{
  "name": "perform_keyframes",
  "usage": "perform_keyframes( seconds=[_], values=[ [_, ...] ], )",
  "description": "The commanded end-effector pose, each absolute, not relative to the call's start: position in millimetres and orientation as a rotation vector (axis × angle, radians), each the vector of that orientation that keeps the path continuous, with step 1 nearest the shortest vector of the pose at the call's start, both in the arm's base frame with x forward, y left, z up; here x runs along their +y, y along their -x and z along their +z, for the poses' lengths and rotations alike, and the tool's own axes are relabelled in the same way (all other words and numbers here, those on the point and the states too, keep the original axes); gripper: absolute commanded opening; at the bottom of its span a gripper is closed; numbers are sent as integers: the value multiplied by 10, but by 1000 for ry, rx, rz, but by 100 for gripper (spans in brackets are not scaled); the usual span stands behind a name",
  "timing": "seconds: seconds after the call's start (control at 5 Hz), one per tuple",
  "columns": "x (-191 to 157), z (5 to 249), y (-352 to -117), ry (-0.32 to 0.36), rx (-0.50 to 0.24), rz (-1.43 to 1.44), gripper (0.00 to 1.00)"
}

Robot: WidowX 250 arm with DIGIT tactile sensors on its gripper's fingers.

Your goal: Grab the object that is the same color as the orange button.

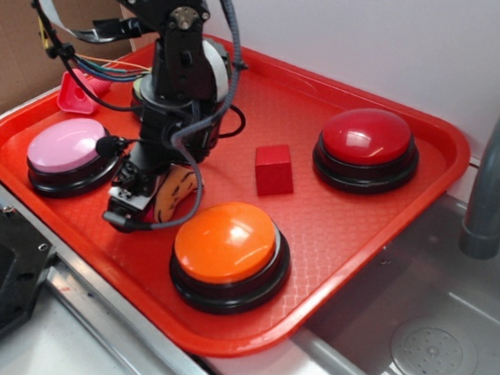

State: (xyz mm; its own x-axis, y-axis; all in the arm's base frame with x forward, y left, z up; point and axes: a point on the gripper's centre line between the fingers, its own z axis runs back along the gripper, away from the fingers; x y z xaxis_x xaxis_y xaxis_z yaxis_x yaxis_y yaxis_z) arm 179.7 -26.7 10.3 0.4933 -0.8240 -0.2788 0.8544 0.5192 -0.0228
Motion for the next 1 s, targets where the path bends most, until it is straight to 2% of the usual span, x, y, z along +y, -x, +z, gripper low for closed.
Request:
perform_keyframes(
  seconds=[0.0, 0.2, 0.4, 0.6, 0.8],
  values=[
    [-249, 234, -1814, -90, 191, -931, 0],
    [-177, 701, -1775, -102, 114, -678, 0],
    [-61, 1200, -1685, -132, 83, -423, 0],
    [-81, 1570, -1675, -175, 144, -174, 0],
    [-295, 1793, -1752, -147, 237, 68, 0]
  ],
)
